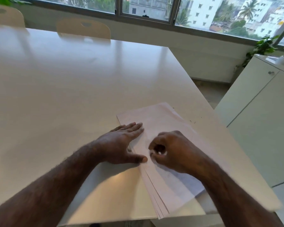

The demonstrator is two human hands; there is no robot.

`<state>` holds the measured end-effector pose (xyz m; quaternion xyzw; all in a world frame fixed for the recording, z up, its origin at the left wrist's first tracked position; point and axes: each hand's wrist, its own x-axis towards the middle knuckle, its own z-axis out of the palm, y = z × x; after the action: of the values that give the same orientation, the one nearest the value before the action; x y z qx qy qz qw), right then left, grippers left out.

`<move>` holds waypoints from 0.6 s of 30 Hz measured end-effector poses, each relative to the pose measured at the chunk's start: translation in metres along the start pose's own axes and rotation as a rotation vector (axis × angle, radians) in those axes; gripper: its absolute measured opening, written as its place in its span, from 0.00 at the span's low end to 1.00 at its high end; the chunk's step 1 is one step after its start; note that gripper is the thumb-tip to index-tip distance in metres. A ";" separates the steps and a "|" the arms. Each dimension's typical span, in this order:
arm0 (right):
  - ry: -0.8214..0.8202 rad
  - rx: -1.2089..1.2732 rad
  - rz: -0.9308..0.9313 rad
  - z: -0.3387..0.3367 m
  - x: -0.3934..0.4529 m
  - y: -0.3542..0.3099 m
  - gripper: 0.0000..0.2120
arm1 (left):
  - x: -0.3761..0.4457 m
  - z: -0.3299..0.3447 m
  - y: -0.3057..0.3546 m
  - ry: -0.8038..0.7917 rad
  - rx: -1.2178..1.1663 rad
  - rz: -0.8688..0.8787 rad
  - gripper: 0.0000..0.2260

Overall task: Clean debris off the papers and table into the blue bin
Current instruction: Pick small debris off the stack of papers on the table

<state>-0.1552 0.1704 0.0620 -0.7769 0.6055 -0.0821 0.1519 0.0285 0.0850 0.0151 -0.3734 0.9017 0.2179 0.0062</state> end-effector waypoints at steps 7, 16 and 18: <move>-0.064 0.033 -0.023 -0.002 0.008 0.006 0.10 | -0.002 0.001 0.003 -0.025 0.017 0.017 0.46; 0.057 -0.031 -0.105 0.002 0.015 0.007 0.08 | -0.001 0.000 0.004 -0.027 0.026 0.010 0.48; -0.063 -0.017 -0.097 -0.001 -0.007 0.012 0.08 | 0.001 -0.001 0.003 -0.042 0.020 0.007 0.47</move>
<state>-0.1687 0.1746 0.0588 -0.8086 0.5629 -0.0598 0.1602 0.0263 0.0860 0.0169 -0.3655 0.9048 0.2168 0.0283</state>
